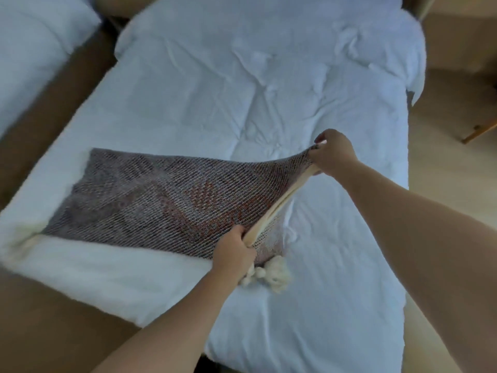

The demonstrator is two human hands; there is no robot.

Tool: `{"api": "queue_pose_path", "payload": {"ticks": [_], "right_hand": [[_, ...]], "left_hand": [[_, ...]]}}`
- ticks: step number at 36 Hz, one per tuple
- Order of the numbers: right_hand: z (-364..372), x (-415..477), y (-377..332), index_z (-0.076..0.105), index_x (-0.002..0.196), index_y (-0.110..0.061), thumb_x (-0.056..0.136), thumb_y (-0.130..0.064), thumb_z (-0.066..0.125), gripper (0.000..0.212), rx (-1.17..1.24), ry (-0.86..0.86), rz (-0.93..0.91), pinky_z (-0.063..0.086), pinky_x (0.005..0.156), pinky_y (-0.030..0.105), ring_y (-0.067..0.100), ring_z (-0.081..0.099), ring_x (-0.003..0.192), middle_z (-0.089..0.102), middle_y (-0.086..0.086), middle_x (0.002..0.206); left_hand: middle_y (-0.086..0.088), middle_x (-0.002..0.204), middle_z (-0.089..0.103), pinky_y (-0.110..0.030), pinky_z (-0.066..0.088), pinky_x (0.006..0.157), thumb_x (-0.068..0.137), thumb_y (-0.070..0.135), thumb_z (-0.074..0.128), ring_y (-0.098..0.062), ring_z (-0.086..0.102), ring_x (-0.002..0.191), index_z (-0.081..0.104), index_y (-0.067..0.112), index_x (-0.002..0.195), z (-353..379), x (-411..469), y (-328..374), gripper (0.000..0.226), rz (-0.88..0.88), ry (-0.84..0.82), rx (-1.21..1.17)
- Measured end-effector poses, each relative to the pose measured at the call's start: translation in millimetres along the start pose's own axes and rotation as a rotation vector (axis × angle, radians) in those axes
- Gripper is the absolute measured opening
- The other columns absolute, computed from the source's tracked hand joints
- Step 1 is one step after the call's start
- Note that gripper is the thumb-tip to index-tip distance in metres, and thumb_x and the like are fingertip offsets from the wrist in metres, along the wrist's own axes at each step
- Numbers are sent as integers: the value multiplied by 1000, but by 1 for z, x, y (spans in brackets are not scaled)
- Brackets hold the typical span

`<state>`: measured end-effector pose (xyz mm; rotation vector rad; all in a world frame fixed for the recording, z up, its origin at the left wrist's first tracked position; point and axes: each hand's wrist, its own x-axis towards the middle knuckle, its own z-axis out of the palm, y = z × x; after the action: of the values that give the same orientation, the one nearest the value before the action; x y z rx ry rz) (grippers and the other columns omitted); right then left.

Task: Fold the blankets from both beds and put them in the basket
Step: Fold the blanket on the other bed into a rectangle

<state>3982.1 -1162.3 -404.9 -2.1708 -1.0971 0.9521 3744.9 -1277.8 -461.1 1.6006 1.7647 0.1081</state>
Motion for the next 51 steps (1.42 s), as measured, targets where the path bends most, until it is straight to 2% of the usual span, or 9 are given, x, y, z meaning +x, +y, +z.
{"api": "queue_pose_path", "payload": {"ticks": [4,10,13,21,26,30,41,45,51], "right_hand": [[24,-41,-52,55,114,-6,88,-5,54,26,93,-22,-39,55,44,30,35,66,74,51,16,116],[58,-96,-132,54,114,-10,91,-3,53,23,100,-6,-72,49,34,23,28,64,61,48,10,109],[78,-120,-168,56,115,-8,87,2,59,30,120,3,-74,57,46,33,31,65,69,49,5,93],[140,-157,-240,60,100,-5,88,4,59,15,233,31,-110,60,66,48,38,68,77,60,20,97],[168,-165,-269,60,96,-6,89,2,57,11,274,40,-134,58,47,39,27,64,59,59,18,94],[187,-157,-286,61,95,-8,89,2,56,12,253,21,-165,59,50,42,28,66,61,59,18,103],[258,-137,-332,62,103,-6,88,5,52,21,241,-68,-232,57,44,33,26,66,60,61,20,102],[290,-124,-354,63,105,-5,89,3,52,21,201,-85,-228,58,45,33,25,66,58,60,20,101],[364,-89,-383,63,107,-6,91,2,52,21,155,-86,-177,59,48,36,23,66,56,59,15,99]], "left_hand": [[-1,87,59,-33,44,68,80,1,58,-22,58,83,51,16,93,-61,-14,-33,21,-2,14,-26],[1,89,57,-31,45,67,83,-1,57,-18,57,82,51,19,95,-142,-27,-88,25,50,30,-46],[2,89,57,-29,44,68,82,-1,58,-17,56,82,55,15,100,-181,-32,-114,24,80,61,-56],[1,92,58,-26,44,68,86,7,62,-15,56,82,57,12,106,-264,-39,-184,21,128,113,-68],[-2,97,63,-30,50,73,86,10,63,-18,59,85,59,10,108,-291,-31,-214,23,108,138,-63],[-1,96,64,-25,45,71,85,11,65,-16,59,84,60,11,106,-304,-25,-229,22,95,154,-78],[2,90,61,-22,41,65,85,14,63,-16,58,82,59,13,100,-333,-6,-278,15,-32,247,-139],[1,86,60,-17,34,52,85,14,60,-11,54,72,59,13,97,-348,17,-302,12,-57,218,-176],[3,88,62,-26,44,60,87,18,59,-16,59,78,60,17,103,-379,79,-352,16,-72,91,-180]]}}
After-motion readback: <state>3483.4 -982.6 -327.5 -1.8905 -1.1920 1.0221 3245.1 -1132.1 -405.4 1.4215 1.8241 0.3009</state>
